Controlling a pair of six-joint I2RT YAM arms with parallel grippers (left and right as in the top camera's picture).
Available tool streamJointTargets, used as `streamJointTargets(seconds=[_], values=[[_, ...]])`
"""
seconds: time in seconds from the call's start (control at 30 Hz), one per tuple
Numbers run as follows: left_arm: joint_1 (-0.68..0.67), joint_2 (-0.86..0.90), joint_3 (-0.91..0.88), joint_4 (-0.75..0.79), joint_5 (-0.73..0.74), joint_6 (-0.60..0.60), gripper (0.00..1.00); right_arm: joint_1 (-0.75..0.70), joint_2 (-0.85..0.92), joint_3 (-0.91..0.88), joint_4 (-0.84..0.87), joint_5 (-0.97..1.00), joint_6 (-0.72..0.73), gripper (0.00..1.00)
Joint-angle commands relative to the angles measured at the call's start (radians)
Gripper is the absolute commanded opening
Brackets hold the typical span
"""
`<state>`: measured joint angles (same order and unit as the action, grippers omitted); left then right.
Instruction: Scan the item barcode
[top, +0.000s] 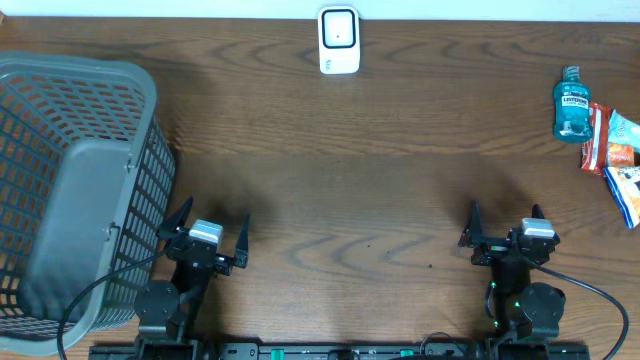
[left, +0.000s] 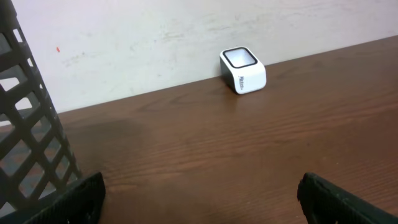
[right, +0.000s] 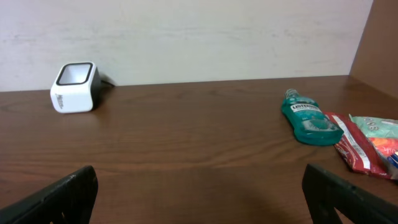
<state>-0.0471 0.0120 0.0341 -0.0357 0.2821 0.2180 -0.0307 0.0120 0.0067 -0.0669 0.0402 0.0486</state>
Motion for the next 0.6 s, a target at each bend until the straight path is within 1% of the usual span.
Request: streamJointTargets(seconds=[0.0, 0.07, 0.37, 0.5, 0.57], values=[[-0.003, -0.01, -0.03, -0.015, 0.002, 0.011, 0.98, -0.009, -0.005, -0.001, -0.004, 0.002, 0.006, 0.99], [-0.003, -0.01, -0.03, -0.015, -0.007, -0.013, 0.98, -0.009, -0.005, -0.001, -0.004, 0.002, 0.006, 0.99], [-0.003, -0.01, -0.03, -0.015, -0.025, -0.018, 0.98, -0.009, -0.005, -0.001, -0.004, 0.002, 0.006, 0.99], [-0.002, -0.01, -0.03, -0.016, -0.071, -0.1, 0.98, -0.009, -0.005, -0.001, -0.004, 0.002, 0.006, 0.99], [-0.002, -0.01, -0.03, -0.016, -0.07, -0.1, 0.98, -0.009, -0.005, -0.001, -0.004, 0.002, 0.006, 0.99]])
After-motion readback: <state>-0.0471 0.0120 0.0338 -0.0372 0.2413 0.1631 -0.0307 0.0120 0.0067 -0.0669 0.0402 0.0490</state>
